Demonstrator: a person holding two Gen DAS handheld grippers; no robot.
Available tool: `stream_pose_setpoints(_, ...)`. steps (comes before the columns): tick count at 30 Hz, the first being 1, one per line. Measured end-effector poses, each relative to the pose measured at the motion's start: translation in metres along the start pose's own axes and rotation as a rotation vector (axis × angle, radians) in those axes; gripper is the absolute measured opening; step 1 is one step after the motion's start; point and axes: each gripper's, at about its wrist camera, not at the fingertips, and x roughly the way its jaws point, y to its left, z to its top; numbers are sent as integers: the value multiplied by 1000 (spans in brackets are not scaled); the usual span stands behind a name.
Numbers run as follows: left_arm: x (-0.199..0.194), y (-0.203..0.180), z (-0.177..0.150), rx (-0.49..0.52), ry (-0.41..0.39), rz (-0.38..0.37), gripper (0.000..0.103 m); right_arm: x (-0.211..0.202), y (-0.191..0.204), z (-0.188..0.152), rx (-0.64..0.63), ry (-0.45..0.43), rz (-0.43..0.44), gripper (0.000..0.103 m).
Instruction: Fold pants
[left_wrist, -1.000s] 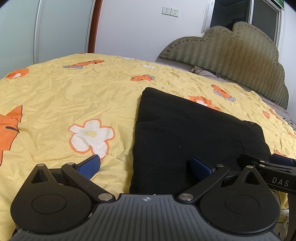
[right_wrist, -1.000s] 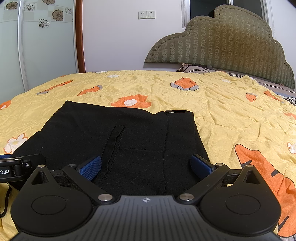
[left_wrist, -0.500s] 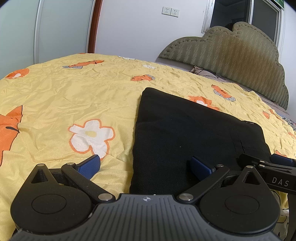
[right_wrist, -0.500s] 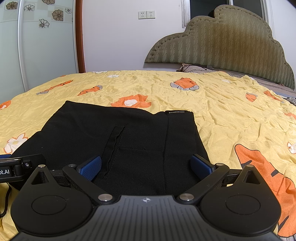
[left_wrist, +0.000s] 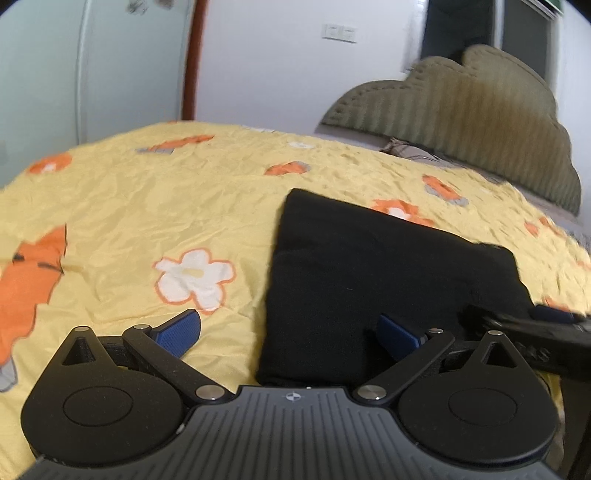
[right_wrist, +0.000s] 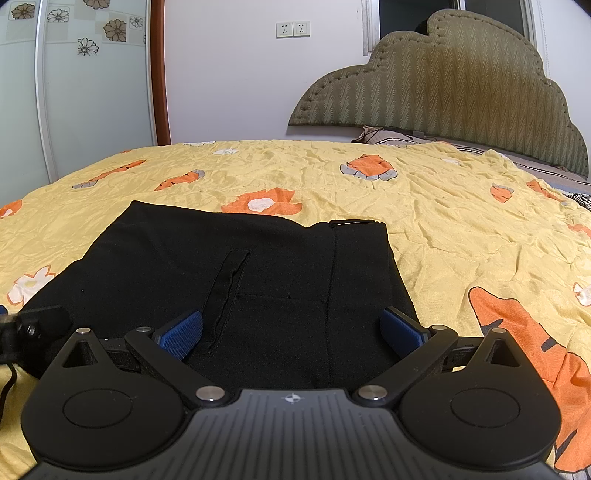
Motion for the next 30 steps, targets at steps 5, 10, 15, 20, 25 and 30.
stream_pose_setpoints(5,-16,-12,2,51,9,-20,103,0,0,0,0,0,0,103)
stream_pose_setpoints(10,-19,-10,1,28,62,-25,103,0,0,0,-12,-1,-8,103)
stream_pose_setpoints(15,-27,-13,-4,92,55,41,103,-38,-1,-2,59,37,-68,103)
stream_pose_setpoints(20,-35,-23,-5,176,32,99,102,-76,16,-21,81,73,-57,103)
stream_pose_setpoints(25,-39,-26,-5,212,16,110,103,-78,15,-20,96,112,-48,103)
stream_pose_setpoints(30,-39,-23,-5,195,13,117,103,-81,17,-21,82,111,-62,103)
